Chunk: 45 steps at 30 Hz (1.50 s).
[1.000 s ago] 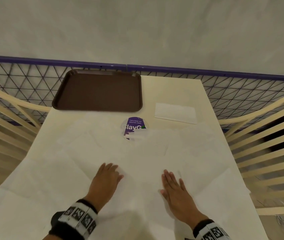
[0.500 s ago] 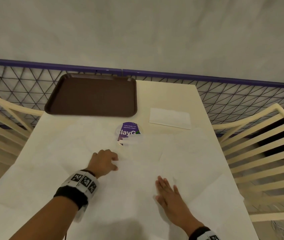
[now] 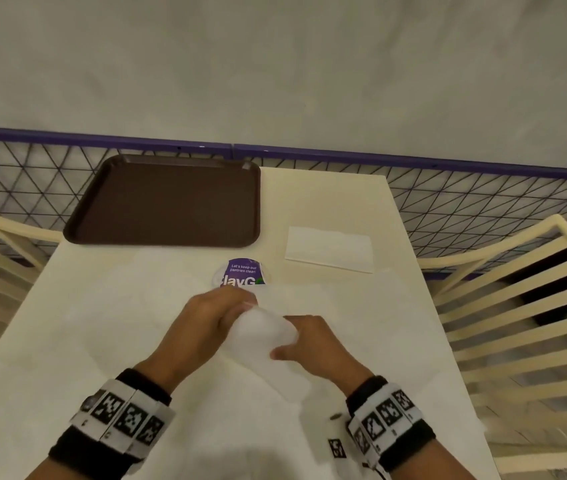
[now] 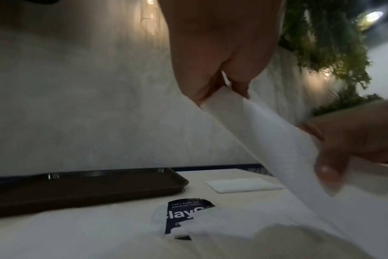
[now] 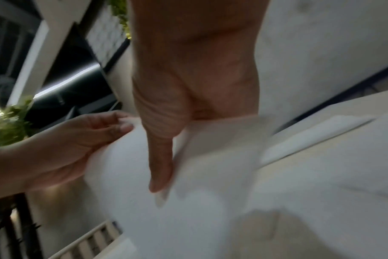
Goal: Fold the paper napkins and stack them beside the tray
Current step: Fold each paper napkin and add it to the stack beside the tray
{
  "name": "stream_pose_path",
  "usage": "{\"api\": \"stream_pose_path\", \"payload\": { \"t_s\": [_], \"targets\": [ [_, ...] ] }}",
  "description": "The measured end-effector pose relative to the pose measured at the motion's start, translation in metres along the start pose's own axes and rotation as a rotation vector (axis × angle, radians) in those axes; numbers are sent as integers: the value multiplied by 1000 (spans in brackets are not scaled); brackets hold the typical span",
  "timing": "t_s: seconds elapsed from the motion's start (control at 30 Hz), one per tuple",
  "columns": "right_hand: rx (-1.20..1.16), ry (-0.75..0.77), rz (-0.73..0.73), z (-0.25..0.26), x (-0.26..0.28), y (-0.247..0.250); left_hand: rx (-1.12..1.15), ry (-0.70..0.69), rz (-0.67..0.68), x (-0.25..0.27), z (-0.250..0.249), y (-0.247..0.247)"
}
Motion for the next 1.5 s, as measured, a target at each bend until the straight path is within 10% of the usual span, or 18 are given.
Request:
{"api": "stream_pose_path", "payload": {
  "t_s": [0.2,0.37,0.6,1.2,1.5],
  "targets": [
    [-260,-201,0,-60,-41,82,187,471,-188,-55,59,-8],
    [-615,-330,-188,-116,-94,156,158,450,-135,-126,96,-54],
    [-534,-489,-331,-177,-154,177,75,557,108,-178,152,-127],
    [302,-458,-487,-161,-156,165,-513,448,266,-138,125,-155],
    [-42,-193,-712,-111,-56,142,-358,493,72,-32,101,-34]
  ]
}}
Point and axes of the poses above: each hand's wrist, its own x-axis away from the middle knuckle, its own y-axis out of the back of the hand, z = x × y, the point moved 8 cm from there along -x, towards the middle knuckle, and after that the axes turned 11 degrees about -y, right-handed, at the moved point
